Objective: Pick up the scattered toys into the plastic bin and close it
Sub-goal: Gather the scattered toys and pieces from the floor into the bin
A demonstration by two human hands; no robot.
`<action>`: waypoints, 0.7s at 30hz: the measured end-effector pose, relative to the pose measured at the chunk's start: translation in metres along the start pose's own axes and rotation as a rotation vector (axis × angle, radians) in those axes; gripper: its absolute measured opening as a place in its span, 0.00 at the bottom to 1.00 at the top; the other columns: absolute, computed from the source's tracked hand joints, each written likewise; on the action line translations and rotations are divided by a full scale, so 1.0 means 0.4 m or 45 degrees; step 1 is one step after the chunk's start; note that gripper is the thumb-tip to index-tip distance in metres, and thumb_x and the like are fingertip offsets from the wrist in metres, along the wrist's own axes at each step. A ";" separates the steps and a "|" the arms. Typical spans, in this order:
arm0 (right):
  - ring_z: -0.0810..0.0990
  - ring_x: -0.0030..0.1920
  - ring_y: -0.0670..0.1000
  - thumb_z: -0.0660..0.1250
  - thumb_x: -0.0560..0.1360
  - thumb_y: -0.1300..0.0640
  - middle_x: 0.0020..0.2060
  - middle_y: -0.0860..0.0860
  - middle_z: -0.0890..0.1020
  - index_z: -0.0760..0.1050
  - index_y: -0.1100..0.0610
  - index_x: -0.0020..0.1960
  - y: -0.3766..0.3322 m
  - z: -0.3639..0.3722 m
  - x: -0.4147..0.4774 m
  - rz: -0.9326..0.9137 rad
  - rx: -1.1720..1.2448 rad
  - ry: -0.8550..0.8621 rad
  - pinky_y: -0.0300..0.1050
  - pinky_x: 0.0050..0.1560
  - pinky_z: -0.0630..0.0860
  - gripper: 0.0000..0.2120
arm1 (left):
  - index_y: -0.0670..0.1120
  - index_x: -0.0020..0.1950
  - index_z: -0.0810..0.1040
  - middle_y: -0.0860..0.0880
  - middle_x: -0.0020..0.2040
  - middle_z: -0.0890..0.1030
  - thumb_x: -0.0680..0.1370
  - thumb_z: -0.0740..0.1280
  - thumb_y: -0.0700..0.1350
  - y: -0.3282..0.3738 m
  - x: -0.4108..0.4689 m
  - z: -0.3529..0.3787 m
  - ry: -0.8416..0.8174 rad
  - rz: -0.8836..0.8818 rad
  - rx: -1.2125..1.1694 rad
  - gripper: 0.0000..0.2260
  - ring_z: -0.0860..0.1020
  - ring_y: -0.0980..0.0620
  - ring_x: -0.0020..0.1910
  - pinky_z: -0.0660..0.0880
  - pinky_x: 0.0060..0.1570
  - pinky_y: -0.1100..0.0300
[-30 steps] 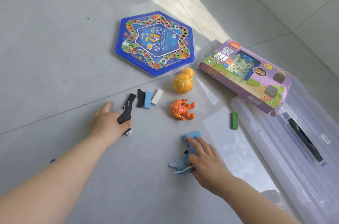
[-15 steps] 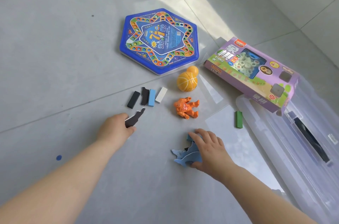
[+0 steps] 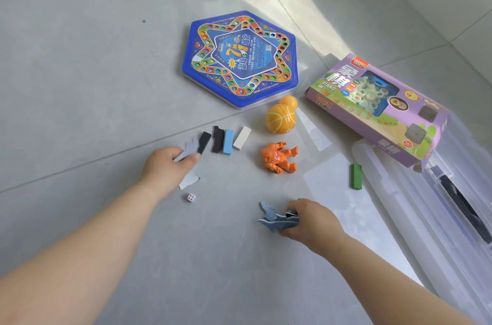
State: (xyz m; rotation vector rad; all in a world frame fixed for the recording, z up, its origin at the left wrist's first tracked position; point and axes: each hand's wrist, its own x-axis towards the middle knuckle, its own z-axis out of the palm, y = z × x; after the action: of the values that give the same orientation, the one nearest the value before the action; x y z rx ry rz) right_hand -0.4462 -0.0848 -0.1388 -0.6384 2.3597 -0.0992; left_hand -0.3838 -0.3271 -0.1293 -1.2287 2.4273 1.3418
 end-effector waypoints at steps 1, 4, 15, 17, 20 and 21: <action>0.67 0.42 0.51 0.66 0.72 0.45 0.34 0.45 0.65 0.55 0.46 0.30 0.001 0.007 -0.005 -0.001 0.014 0.055 0.34 0.30 0.58 0.21 | 0.45 0.27 0.61 0.47 0.27 0.65 0.75 0.66 0.45 0.005 -0.005 0.003 -0.074 0.029 0.074 0.19 0.62 0.49 0.27 0.56 0.27 0.59; 0.70 0.45 0.51 0.67 0.72 0.49 0.37 0.42 0.69 0.66 0.45 0.35 0.005 0.028 -0.020 -0.057 0.072 0.201 0.32 0.29 0.56 0.12 | 0.48 0.27 0.66 0.51 0.28 0.69 0.72 0.67 0.42 0.017 -0.017 0.002 -0.208 0.141 0.320 0.15 0.68 0.52 0.29 0.61 0.28 0.62; 0.76 0.52 0.56 0.61 0.75 0.55 0.54 0.52 0.79 0.64 0.49 0.49 -0.021 0.028 -0.022 0.090 0.084 0.154 0.40 0.42 0.61 0.07 | 0.49 0.33 0.63 0.51 0.38 0.69 0.75 0.62 0.39 -0.024 -0.047 0.029 -0.351 0.238 0.870 0.12 0.69 0.49 0.42 0.59 0.28 0.65; 0.72 0.46 0.55 0.62 0.74 0.57 0.49 0.53 0.78 0.64 0.50 0.47 -0.031 0.022 -0.026 0.121 0.140 0.100 0.40 0.38 0.63 0.07 | 0.47 0.41 0.66 0.49 0.42 0.71 0.75 0.59 0.38 -0.015 -0.051 0.035 -0.308 0.295 0.962 0.06 0.69 0.48 0.42 0.61 0.30 0.61; 0.68 0.41 0.52 0.62 0.73 0.59 0.36 0.51 0.71 0.64 0.52 0.39 -0.034 0.018 -0.025 0.193 0.168 0.056 0.36 0.29 0.60 0.08 | 0.45 0.50 0.72 0.46 0.46 0.75 0.76 0.59 0.39 -0.018 -0.058 0.037 -0.276 0.377 1.078 0.05 0.70 0.47 0.43 0.63 0.35 0.60; 0.69 0.39 0.52 0.62 0.73 0.60 0.32 0.50 0.69 0.64 0.52 0.35 -0.032 0.016 -0.026 0.210 0.243 0.035 0.35 0.28 0.59 0.11 | 0.45 0.52 0.73 0.46 0.47 0.76 0.77 0.59 0.40 -0.020 -0.063 0.036 -0.268 0.389 1.076 0.07 0.72 0.46 0.45 0.62 0.35 0.60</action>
State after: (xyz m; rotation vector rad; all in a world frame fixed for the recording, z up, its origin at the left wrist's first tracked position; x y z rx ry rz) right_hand -0.4299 -0.0903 -0.1346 -0.3512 2.3832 -0.2577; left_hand -0.3655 -0.3033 -0.1321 -0.4885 2.6134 0.3275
